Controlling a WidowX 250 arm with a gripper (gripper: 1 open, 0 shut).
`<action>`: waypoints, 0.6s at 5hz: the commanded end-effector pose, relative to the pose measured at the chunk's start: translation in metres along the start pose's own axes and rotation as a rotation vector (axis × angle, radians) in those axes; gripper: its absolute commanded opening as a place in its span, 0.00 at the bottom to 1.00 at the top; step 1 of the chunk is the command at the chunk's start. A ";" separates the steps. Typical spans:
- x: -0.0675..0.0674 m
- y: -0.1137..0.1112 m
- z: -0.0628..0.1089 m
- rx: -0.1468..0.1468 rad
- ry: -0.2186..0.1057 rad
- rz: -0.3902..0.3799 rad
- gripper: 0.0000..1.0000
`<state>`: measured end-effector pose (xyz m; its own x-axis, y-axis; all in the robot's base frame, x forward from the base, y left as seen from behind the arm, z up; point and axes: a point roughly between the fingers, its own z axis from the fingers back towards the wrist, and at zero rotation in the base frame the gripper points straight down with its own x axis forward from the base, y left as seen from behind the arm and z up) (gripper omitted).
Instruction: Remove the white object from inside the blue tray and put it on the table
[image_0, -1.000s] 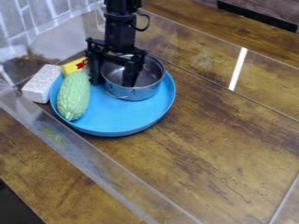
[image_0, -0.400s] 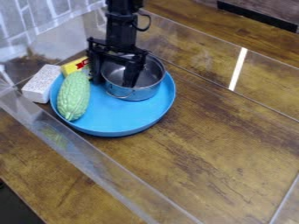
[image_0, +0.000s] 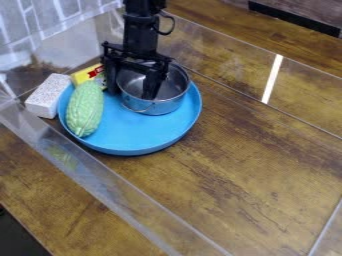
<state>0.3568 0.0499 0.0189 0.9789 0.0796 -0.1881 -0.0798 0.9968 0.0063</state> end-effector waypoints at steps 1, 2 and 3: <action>0.004 -0.016 -0.006 0.014 -0.002 -0.018 1.00; 0.005 -0.019 -0.005 0.019 0.000 -0.019 1.00; 0.006 -0.022 -0.005 0.024 0.002 -0.019 1.00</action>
<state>0.3613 0.0440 0.0184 0.9797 0.0772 -0.1851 -0.0750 0.9970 0.0185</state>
